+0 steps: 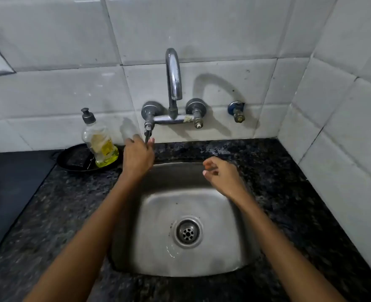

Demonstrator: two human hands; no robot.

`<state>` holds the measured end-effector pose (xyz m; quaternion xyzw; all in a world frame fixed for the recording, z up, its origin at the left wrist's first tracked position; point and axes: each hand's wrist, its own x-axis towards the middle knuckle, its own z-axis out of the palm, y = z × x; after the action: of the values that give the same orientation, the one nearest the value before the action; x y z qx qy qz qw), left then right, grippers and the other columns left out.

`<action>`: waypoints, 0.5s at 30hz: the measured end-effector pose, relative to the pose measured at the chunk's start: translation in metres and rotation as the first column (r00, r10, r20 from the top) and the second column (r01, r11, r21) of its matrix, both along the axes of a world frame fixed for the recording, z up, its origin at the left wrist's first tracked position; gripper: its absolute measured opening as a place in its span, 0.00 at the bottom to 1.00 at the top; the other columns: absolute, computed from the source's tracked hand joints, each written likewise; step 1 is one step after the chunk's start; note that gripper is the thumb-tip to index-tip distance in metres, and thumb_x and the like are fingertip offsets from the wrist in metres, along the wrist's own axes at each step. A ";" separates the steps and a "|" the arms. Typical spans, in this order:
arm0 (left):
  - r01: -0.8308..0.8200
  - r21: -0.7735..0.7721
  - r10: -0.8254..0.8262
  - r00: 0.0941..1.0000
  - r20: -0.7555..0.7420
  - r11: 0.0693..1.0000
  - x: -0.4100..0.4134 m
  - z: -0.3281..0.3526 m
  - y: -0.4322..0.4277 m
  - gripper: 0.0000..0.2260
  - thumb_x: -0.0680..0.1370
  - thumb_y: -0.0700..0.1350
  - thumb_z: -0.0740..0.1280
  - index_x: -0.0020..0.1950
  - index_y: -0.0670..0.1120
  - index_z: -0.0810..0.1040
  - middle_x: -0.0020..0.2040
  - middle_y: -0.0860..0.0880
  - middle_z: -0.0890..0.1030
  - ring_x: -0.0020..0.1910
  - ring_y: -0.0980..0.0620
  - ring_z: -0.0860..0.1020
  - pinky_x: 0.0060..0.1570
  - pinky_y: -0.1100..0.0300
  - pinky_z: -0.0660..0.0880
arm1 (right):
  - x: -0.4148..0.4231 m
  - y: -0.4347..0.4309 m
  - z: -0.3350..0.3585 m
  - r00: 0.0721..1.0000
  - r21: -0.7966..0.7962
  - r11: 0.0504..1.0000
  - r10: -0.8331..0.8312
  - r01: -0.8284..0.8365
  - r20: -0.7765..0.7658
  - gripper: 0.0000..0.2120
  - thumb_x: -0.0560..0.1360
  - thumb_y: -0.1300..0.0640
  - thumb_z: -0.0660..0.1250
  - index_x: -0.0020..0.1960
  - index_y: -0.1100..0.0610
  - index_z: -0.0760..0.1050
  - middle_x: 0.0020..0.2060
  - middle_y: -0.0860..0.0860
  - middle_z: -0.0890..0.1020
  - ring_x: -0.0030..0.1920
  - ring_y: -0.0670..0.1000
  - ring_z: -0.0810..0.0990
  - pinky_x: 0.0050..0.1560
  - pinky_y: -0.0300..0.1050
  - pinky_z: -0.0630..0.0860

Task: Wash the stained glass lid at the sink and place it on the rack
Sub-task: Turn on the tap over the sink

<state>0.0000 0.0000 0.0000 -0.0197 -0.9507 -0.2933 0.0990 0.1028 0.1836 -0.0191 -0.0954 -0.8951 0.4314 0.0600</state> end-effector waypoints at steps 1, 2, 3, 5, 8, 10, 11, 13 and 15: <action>0.002 -0.008 -0.002 1.000 0.006 1.000 -0.008 0.001 0.004 0.22 0.80 0.51 0.54 0.62 0.33 0.66 0.60 0.29 0.71 0.58 0.31 0.71 0.56 0.43 0.68 | -0.003 0.001 0.000 1.000 -0.018 1.000 -0.009 0.009 0.001 0.13 0.73 0.60 0.66 0.57 0.59 0.75 0.53 0.56 0.82 0.51 0.53 0.80 0.56 0.46 0.76; 0.002 -0.010 -0.001 1.000 0.009 1.000 -0.017 0.002 0.008 0.22 0.80 0.51 0.54 0.61 0.33 0.67 0.59 0.30 0.72 0.58 0.31 0.72 0.55 0.43 0.69 | -0.007 0.001 0.002 1.000 -0.024 0.999 -0.021 0.021 -0.002 0.13 0.73 0.60 0.66 0.57 0.59 0.75 0.53 0.56 0.82 0.51 0.53 0.80 0.57 0.47 0.76; 0.006 -0.001 -0.006 1.000 0.016 1.000 -0.027 0.000 0.011 0.22 0.80 0.51 0.54 0.60 0.33 0.68 0.58 0.30 0.74 0.56 0.32 0.73 0.52 0.44 0.69 | -0.010 0.001 0.002 1.000 -0.026 0.999 -0.023 0.023 -0.002 0.13 0.73 0.60 0.66 0.58 0.59 0.75 0.53 0.56 0.82 0.51 0.53 0.80 0.56 0.47 0.76; 0.006 0.000 -0.006 1.000 0.017 1.000 -0.044 -0.002 0.016 0.22 0.80 0.52 0.53 0.57 0.32 0.70 0.55 0.30 0.76 0.54 0.32 0.75 0.46 0.47 0.69 | -0.020 0.001 0.000 0.999 -0.026 0.999 -0.031 0.031 -0.006 0.13 0.73 0.60 0.66 0.57 0.58 0.75 0.53 0.56 0.82 0.51 0.53 0.80 0.57 0.47 0.76; -0.040 0.045 0.043 0.997 -0.063 0.998 -0.059 -0.007 0.016 0.22 0.80 0.50 0.53 0.52 0.31 0.74 0.50 0.29 0.78 0.49 0.31 0.76 0.40 0.48 0.68 | -0.026 0.006 -0.003 0.999 -0.035 0.998 -0.044 0.043 -0.017 0.12 0.73 0.60 0.66 0.56 0.58 0.76 0.53 0.56 0.82 0.51 0.52 0.80 0.58 0.49 0.76; -0.095 0.203 0.093 0.996 0.019 0.975 -0.067 -0.013 0.017 0.21 0.80 0.48 0.52 0.51 0.31 0.75 0.49 0.30 0.79 0.48 0.32 0.77 0.42 0.47 0.71 | -0.029 0.008 -0.010 0.999 -0.042 0.998 -0.053 0.053 0.001 0.12 0.72 0.60 0.66 0.55 0.57 0.76 0.53 0.55 0.82 0.51 0.52 0.80 0.58 0.50 0.76; -0.150 0.360 0.126 0.988 0.088 0.921 -0.070 -0.016 0.020 0.20 0.80 0.48 0.51 0.51 0.33 0.75 0.49 0.32 0.79 0.47 0.33 0.78 0.43 0.46 0.74 | -0.029 0.009 -0.014 0.998 -0.047 0.997 -0.056 0.056 0.010 0.11 0.72 0.60 0.66 0.55 0.56 0.76 0.52 0.55 0.82 0.51 0.52 0.80 0.58 0.50 0.76; -0.308 0.801 0.053 0.943 0.329 0.513 -0.070 -0.015 0.028 0.18 0.81 0.48 0.51 0.45 0.36 0.72 0.44 0.35 0.78 0.34 0.41 0.82 0.35 0.48 0.81 | -0.029 0.011 -0.020 0.998 -0.038 0.997 -0.062 0.063 0.016 0.11 0.72 0.59 0.67 0.54 0.54 0.76 0.52 0.54 0.83 0.51 0.51 0.80 0.58 0.52 0.76; -0.391 0.909 -0.055 0.914 0.402 0.144 -0.068 -0.013 0.032 0.19 0.81 0.49 0.50 0.39 0.38 0.69 0.36 0.41 0.75 0.20 0.50 0.79 0.25 0.57 0.80 | -0.029 0.015 -0.023 0.997 -0.014 0.997 -0.077 0.077 0.012 0.10 0.71 0.56 0.67 0.52 0.51 0.77 0.50 0.51 0.83 0.50 0.50 0.81 0.58 0.53 0.77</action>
<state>-0.0677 0.0324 -0.0127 0.2086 -0.5303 -0.8205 -0.0456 0.0740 0.1983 -0.0417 -0.1327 -0.8879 0.4348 0.0707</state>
